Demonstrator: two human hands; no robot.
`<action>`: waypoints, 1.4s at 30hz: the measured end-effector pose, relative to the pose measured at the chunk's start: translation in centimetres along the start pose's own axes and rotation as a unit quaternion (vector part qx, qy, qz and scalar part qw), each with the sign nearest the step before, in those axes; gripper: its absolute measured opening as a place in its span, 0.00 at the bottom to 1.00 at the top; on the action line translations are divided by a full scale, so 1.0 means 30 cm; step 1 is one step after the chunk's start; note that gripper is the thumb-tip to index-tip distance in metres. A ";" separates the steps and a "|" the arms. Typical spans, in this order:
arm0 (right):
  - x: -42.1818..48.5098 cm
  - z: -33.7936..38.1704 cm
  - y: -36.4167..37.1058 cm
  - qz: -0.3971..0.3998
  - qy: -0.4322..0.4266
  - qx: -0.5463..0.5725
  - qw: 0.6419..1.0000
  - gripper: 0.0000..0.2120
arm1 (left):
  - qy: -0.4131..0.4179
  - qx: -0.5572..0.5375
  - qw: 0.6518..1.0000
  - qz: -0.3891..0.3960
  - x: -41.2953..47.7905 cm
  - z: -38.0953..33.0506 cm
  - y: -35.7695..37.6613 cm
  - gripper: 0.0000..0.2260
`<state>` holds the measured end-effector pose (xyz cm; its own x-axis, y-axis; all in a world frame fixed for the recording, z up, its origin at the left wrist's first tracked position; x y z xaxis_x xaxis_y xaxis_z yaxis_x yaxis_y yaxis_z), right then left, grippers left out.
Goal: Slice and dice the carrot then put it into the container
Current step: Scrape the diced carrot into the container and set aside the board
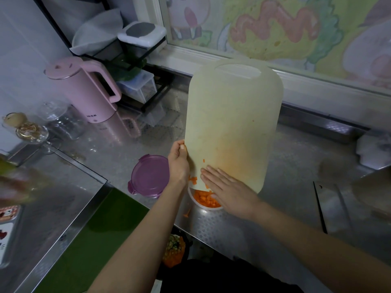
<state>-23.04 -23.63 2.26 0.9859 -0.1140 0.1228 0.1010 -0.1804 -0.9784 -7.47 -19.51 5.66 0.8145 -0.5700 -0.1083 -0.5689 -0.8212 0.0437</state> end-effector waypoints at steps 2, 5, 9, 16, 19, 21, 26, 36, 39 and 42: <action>0.003 0.004 0.003 -0.020 -0.032 -0.024 0.999 0.24 | 0.002 -0.004 1.000 -0.001 0.002 -0.001 -0.001 0.12; 0.026 0.005 -0.006 -0.027 -0.067 -0.071 0.995 0.31 | -0.001 -0.020 1.000 0.002 -0.005 -0.002 0.013 0.13; 0.046 -0.004 -0.018 -0.002 -0.125 -0.118 0.985 0.32 | 0.005 -0.015 1.000 0.014 -0.005 0.001 0.036 0.14; -0.045 -0.043 0.001 0.045 -0.168 -0.115 0.978 0.33 | -0.010 -0.001 1.000 0.027 0.000 0.022 0.036 0.13; -0.083 -0.040 0.002 0.049 -0.172 -0.070 0.981 0.32 | -0.018 -0.004 1.000 0.022 0.002 0.040 0.037 0.13; -0.104 -0.032 -0.007 0.037 -0.171 -0.033 0.984 0.29 | -0.025 -0.006 1.000 0.017 0.007 0.047 0.036 0.13; -0.151 -0.033 -0.030 -0.018 -0.100 0.082 0.991 0.35 | -0.025 0.002 1.000 0.012 0.005 0.025 0.038 0.13; -0.331 -0.180 -0.069 -0.138 0.559 0.311 0.757 0.22 | -0.021 0.021 0.999 0.019 -0.081 0.064 0.083 0.14; -0.383 -0.181 -0.022 -0.151 0.615 0.439 0.637 0.15 | -0.036 0.021 0.999 0.032 -0.101 0.079 0.106 0.14; -0.432 -0.190 -0.019 -0.159 0.644 0.468 0.584 0.13 | -0.038 0.078 0.992 0.088 -0.118 0.090 0.135 0.11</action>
<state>-36.63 -27.61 2.17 0.0407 -0.9690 -0.2438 0.8744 0.1526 -0.4606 -12.97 -20.74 3.55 0.6940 -0.6951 -0.1875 -0.7164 -0.6924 -0.0850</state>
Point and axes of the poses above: each hand's wrist, its own x-axis towards the middle knuckle, its own y-axis out of the palm, z = x × y, the point moved 3 cm from there along x, towards the middle knuckle, and after that the axes turned 3 degrees about -x, right-handed, at the moved point
